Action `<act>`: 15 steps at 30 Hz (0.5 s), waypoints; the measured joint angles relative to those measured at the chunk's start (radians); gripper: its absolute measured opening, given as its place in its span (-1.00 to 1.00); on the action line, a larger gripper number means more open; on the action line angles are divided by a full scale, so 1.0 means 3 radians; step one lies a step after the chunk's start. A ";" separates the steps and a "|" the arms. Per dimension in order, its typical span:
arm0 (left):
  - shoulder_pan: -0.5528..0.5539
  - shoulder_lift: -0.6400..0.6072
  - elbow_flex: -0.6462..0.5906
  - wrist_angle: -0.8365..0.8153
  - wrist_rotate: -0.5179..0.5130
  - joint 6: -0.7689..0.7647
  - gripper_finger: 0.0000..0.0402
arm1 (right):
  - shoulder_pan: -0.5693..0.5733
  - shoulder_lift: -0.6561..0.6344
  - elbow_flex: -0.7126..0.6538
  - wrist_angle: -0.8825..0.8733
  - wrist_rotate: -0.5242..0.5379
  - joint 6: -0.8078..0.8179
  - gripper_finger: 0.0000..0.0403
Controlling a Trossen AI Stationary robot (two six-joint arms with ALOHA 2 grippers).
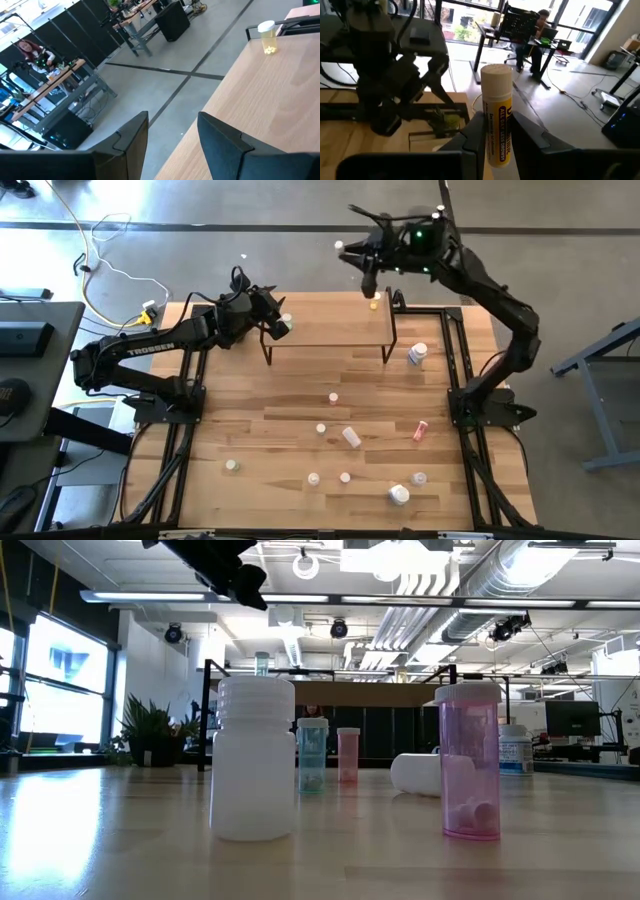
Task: Pick and place medicine bottles onto shelf by color
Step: Put the white yellow pill bottle on the shelf
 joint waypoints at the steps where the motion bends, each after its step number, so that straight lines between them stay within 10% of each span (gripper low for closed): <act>1: 0.0001 0.0000 0.0000 0.0000 0.0000 -0.0001 -0.20 | 0.0001 -0.0062 -0.0173 0.0070 -0.0002 0.0046 -0.71; 15: -0.0001 0.0000 0.0000 0.0001 -0.0010 0.0108 -0.20 | 0.0027 -0.0774 -0.2586 0.2817 0.0072 0.0951 -0.70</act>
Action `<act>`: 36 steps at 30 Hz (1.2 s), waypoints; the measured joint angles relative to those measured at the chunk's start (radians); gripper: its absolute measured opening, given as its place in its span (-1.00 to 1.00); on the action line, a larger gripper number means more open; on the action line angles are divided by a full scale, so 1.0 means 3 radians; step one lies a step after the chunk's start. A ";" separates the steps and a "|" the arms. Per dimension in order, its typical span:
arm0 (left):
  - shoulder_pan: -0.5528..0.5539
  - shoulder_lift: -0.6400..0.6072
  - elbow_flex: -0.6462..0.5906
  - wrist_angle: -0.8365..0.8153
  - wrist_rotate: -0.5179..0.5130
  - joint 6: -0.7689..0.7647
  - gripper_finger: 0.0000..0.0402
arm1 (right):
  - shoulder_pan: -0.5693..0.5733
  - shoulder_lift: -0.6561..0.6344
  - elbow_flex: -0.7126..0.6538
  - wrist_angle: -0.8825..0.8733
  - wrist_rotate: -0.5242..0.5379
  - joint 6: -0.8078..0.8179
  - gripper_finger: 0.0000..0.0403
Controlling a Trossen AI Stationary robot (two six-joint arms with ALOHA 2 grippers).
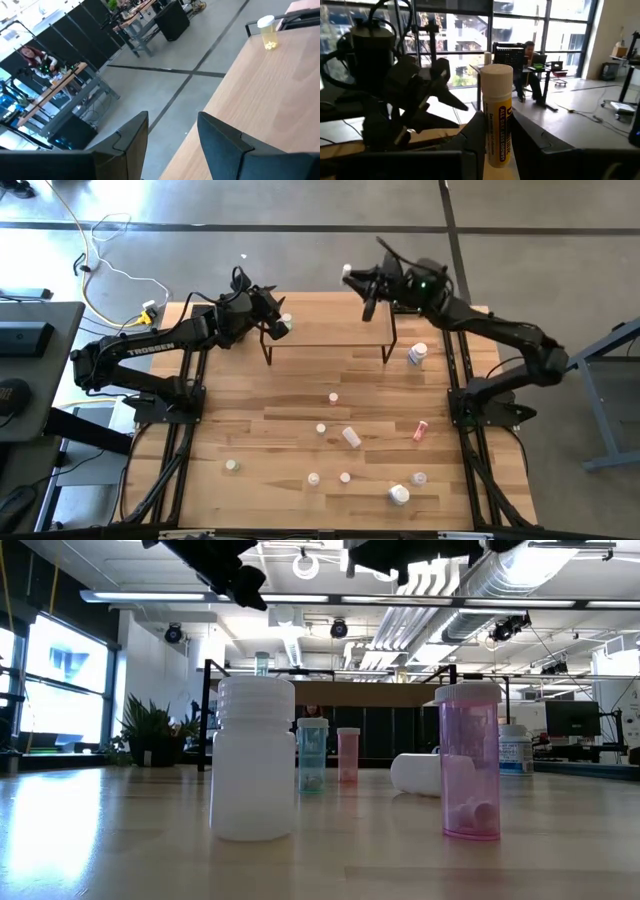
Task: Pick and place medicine bottles onto shelf by color
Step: Put the white yellow pill bottle on the shelf
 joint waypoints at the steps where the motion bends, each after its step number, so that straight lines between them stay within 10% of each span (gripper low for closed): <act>1: 0.0000 0.0000 0.0000 0.0000 -0.0006 -0.0058 -0.20 | 0.0019 0.0010 -0.0074 0.0122 -0.0001 0.0037 -0.70; 18: 0.0000 -0.0002 0.0000 -0.0345 0.0593 -0.1712 -0.20 | 0.0363 0.0751 -0.0309 0.0767 -0.0004 0.0416 -0.65; 36: 0.0429 -0.0527 0.0001 -0.0306 0.0615 -0.1541 -0.20 | 0.0377 0.1155 -0.0308 0.1024 0.0148 0.0438 -0.65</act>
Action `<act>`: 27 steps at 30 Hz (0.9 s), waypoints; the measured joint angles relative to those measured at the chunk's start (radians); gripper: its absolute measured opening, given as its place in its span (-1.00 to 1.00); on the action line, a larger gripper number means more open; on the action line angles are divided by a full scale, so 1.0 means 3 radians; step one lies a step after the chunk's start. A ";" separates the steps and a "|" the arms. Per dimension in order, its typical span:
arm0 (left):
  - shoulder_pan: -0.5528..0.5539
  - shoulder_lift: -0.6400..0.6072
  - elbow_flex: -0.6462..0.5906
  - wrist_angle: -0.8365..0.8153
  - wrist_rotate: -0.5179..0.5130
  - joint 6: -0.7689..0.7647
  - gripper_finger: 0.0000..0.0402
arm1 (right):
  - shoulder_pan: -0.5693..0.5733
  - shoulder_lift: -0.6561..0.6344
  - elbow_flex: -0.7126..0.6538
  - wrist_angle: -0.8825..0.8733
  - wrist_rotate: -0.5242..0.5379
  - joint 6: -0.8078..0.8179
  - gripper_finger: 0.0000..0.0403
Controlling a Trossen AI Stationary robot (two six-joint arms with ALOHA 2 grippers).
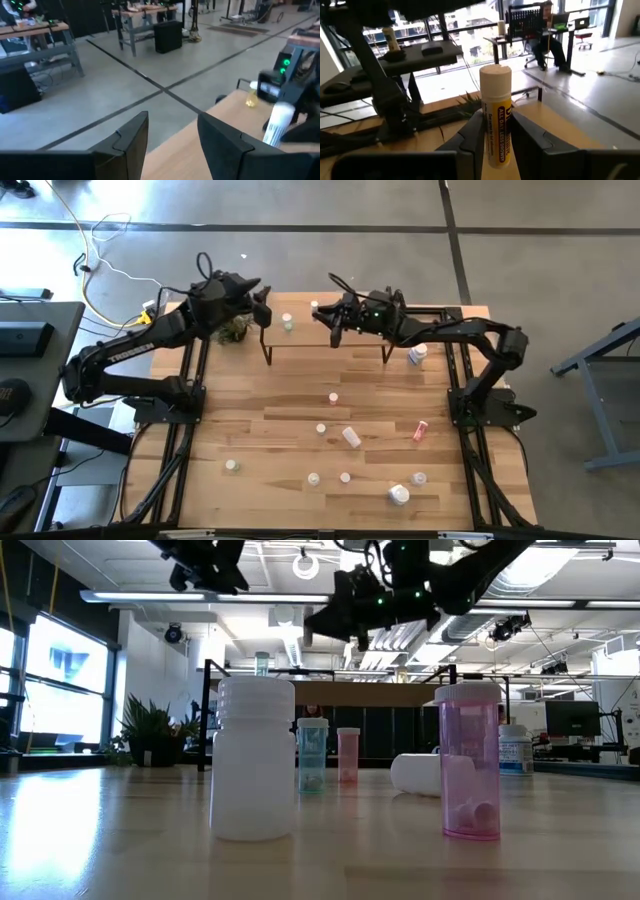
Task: Pick and place medicine bottles onto shelf by color
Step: Put the white yellow pill bottle on the shelf
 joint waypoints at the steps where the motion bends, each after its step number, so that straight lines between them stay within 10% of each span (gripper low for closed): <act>1: 0.0010 -0.0021 0.0000 -0.0016 0.0001 0.0000 -0.20 | 0.0011 0.0048 0.0000 0.0058 0.0002 0.0018 -0.65; 27: 0.0011 -0.0106 0.0000 -0.0221 0.0014 -0.0023 -0.20 | 0.0222 0.0557 0.0000 0.0439 0.0172 -0.0187 -0.65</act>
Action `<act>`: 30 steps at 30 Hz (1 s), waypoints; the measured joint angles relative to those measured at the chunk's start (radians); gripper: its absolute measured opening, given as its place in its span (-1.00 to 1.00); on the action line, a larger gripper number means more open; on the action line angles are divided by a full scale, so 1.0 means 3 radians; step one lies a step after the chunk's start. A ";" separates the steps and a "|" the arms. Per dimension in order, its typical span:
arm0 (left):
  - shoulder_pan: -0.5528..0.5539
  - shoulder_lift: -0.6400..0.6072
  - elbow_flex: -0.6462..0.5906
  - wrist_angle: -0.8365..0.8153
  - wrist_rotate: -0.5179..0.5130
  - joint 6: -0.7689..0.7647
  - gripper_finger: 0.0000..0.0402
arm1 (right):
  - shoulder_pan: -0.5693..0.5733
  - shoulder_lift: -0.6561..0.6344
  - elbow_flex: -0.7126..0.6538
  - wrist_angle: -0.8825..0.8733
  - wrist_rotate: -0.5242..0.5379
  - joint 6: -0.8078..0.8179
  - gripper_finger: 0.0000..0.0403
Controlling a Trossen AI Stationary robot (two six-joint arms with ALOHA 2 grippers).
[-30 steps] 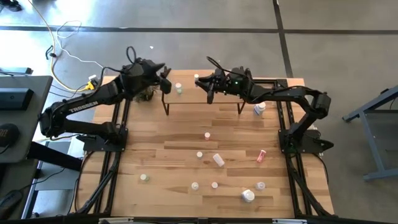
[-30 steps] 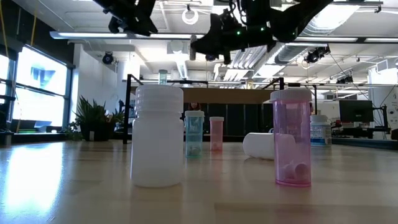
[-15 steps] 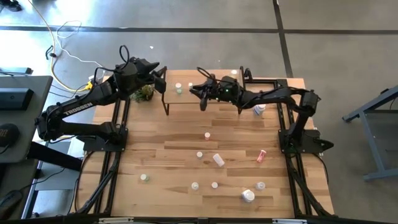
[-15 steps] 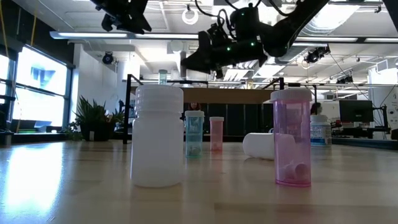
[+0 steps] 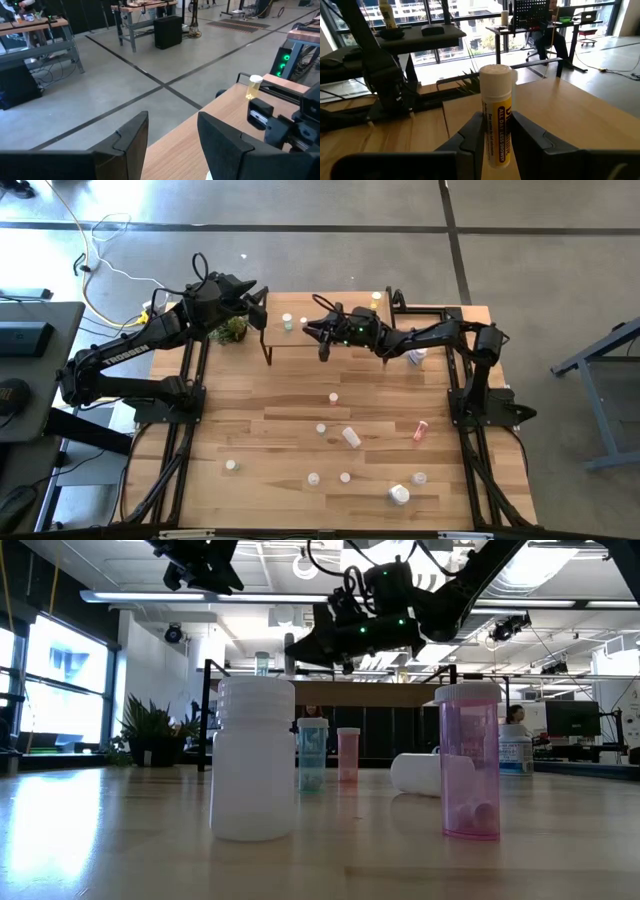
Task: Pick and place medicine bottles onto shelf by color
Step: Put the white yellow pill bottle on the shelf
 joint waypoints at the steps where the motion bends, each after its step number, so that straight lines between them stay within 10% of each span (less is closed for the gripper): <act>1: 0.0000 0.0000 0.0000 0.0000 -0.0001 -0.0001 -0.20 | 0.0009 0.0000 0.0000 -0.0002 0.0005 -0.0014 -0.65; 30: 0.0000 0.0001 0.0000 0.0000 -0.0004 0.0000 -0.20 | 0.0012 -0.0008 0.0003 -0.0293 0.0043 -0.0018 -0.61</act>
